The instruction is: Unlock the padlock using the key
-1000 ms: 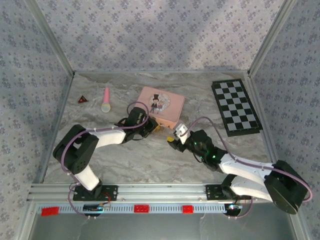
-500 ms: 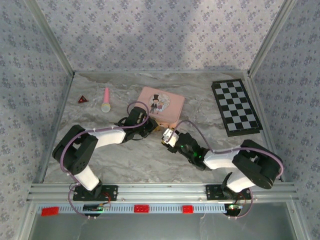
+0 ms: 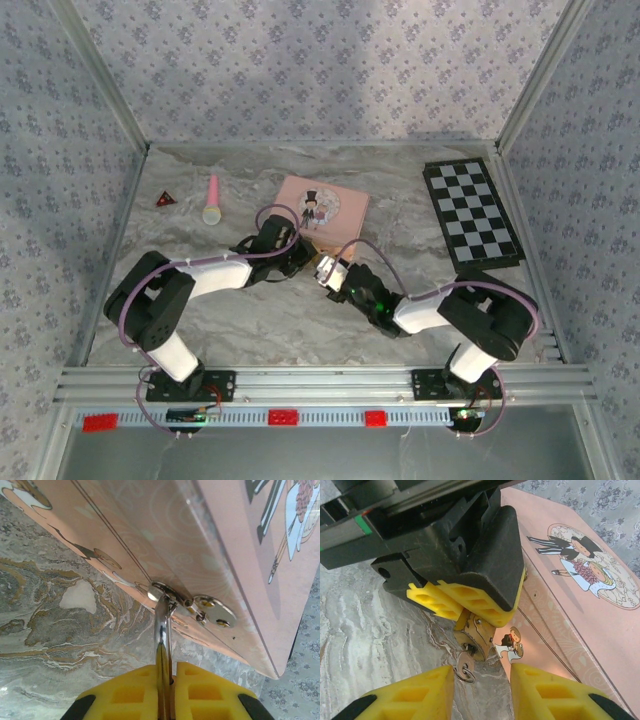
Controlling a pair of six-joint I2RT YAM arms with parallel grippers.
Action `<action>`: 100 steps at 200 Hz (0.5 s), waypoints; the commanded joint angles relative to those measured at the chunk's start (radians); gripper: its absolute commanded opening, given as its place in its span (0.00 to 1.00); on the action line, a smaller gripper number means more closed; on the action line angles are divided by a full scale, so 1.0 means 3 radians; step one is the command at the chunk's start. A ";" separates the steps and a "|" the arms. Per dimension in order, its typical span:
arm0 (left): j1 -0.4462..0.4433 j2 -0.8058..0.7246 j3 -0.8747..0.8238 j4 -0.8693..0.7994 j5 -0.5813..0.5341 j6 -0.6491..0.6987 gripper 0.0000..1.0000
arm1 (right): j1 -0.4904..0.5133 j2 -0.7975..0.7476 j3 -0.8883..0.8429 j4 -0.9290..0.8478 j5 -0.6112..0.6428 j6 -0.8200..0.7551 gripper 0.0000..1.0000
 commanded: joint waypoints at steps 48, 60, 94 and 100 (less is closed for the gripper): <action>-0.0031 -0.0152 0.0087 0.0170 0.0022 0.0066 0.00 | 0.0075 0.0169 -0.0010 0.0289 0.0086 0.0053 0.32; -0.0030 -0.0152 0.0084 0.0177 0.0023 0.0066 0.00 | 0.0097 0.0200 0.0011 0.0296 0.0126 0.0050 0.33; -0.0034 -0.0157 0.0071 0.0200 0.0014 0.0051 0.00 | 0.0113 0.0346 0.0030 0.0450 0.0254 0.0044 0.33; -0.0034 -0.0157 0.0067 0.0204 0.0019 0.0047 0.00 | 0.0113 0.0363 0.0037 0.0460 0.0268 0.0039 0.32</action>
